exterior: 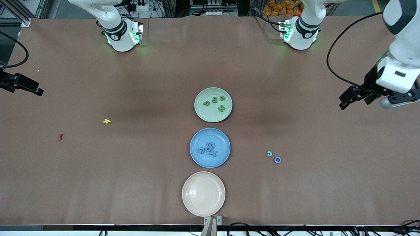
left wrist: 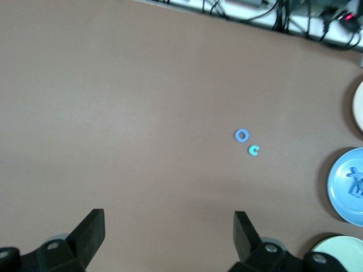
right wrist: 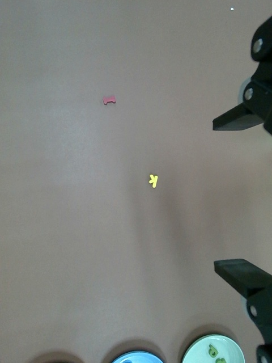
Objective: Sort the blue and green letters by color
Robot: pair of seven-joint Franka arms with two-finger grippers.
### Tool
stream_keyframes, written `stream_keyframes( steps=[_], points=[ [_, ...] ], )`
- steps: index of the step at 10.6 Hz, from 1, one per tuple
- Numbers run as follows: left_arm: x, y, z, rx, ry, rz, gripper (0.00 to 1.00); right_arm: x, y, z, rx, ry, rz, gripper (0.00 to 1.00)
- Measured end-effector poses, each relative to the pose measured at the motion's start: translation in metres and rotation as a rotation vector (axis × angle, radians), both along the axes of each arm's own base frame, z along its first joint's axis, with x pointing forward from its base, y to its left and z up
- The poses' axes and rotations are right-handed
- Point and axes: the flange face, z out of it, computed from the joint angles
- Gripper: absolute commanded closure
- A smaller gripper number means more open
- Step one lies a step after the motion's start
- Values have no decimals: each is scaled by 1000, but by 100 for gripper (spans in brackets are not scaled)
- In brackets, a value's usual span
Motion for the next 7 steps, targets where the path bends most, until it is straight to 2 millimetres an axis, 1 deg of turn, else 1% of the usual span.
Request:
stream_keyframes(
  steps=[1, 3, 5, 7],
  points=[
    [1, 0, 12, 4, -17, -32, 0, 0, 0, 0, 0, 0, 0, 0],
    [1, -3, 31, 23, 58, -125, 0, 0, -3, 0, 0, -3, -5, 0],
    [6, -3, 52, 31, 91, -199, 0, 0, -2, 0, 0, -5, -3, 0],
    [5, -2, 59, 32, 112, -207, 0, 2, -1, 1, -1, -14, -2, 0]
  ],
)
